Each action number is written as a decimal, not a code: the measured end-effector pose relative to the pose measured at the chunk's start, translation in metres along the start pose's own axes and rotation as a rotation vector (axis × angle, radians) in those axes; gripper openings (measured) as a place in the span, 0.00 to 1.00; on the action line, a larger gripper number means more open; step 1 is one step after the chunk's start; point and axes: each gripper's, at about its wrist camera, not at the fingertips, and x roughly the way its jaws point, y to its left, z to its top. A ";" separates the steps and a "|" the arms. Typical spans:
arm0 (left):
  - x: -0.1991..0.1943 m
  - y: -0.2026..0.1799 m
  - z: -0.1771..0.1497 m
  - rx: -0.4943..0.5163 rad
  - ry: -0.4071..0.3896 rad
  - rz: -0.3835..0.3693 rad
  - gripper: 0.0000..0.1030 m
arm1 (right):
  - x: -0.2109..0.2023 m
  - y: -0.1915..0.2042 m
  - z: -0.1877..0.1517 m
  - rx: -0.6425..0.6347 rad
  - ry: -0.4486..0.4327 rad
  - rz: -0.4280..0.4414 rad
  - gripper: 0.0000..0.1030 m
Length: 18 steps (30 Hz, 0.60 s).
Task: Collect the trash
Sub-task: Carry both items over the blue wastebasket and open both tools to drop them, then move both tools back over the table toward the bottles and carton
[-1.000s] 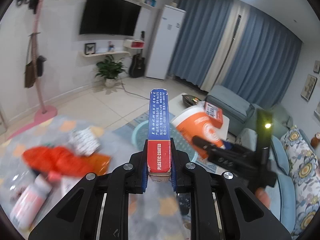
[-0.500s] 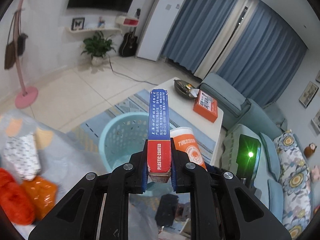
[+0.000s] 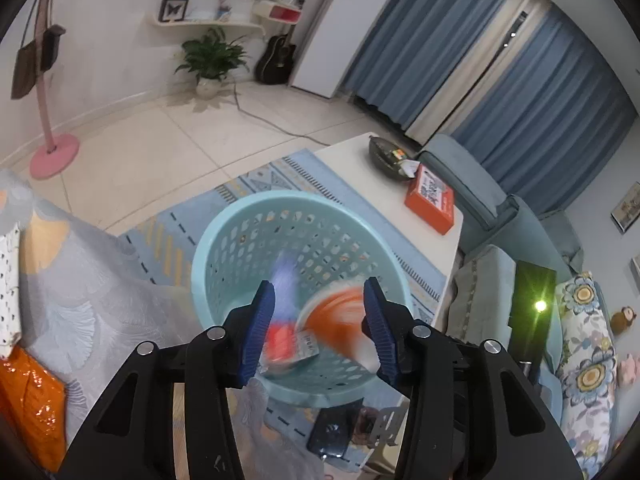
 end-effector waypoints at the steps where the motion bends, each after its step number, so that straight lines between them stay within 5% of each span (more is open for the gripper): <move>1: -0.004 -0.001 0.000 0.006 -0.003 -0.005 0.44 | -0.002 0.000 0.000 -0.001 -0.002 0.002 0.65; 5: -0.022 -0.006 0.004 0.018 -0.039 -0.001 0.52 | -0.019 0.002 -0.004 -0.007 -0.036 0.016 0.65; 18: -0.132 -0.028 -0.012 0.089 -0.203 -0.009 0.52 | -0.116 0.041 -0.024 -0.087 -0.176 0.121 0.65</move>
